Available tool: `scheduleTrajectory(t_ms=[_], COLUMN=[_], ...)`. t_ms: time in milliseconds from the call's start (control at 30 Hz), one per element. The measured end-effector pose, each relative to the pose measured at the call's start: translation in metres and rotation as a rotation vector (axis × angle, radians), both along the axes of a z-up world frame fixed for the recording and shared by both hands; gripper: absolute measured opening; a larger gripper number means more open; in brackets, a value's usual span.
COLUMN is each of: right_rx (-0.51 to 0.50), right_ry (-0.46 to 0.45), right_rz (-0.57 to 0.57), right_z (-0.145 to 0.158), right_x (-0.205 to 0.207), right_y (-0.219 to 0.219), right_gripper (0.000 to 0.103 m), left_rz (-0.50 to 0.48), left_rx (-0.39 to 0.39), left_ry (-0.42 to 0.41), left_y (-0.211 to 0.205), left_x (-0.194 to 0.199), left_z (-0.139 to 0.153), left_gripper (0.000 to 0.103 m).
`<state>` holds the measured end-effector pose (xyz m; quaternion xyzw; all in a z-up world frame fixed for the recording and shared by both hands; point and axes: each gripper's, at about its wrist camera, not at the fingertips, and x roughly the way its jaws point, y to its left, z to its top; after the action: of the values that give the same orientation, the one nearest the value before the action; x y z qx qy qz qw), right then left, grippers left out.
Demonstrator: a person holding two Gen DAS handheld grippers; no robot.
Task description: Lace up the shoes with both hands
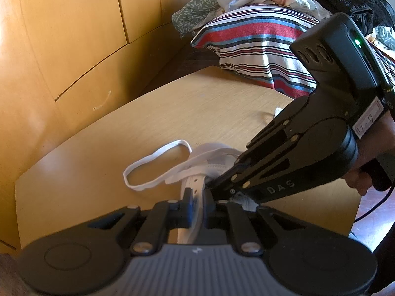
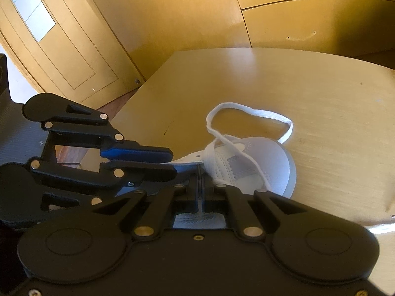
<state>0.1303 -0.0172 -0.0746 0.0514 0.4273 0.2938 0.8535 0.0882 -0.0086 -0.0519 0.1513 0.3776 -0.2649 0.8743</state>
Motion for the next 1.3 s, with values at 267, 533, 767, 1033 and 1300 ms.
scheduleTrajectory(t_ms=[267,533,767,1033,1300], right_rx=[-0.02,-0.052,-0.105,0.06,0.111], right_ry=[-0.031,-0.085,-0.158,-0.066,-0.045], right_rz=[-0.014,-0.028,-0.013,-0.009,0.004], right_z=[-0.001,0.003,0.0,-0.005,-0.006], right_x=[-0.002,-0.014,-0.021,-0.002,-0.002], right_y=[0.003,0.007,0.016,-0.01,-0.017], right_gripper=[0.0,0.001,0.001,0.001,0.002], left_rz=[-0.003,-0.009,-0.018,-0.056,-0.035], left_rx=[0.0,0.013,0.016,0.033,0.004], left_ry=[0.001,0.003,0.009,0.007,0.01], left_y=[-0.001,-0.002,-0.002,-0.004,0.002], left_x=[0.0,0.0,0.0,0.0,0.002], left_z=[-0.001,-0.003,-0.005,-0.008,-0.006], left_gripper=[0.009,0.009,0.009,0.01,0.01])
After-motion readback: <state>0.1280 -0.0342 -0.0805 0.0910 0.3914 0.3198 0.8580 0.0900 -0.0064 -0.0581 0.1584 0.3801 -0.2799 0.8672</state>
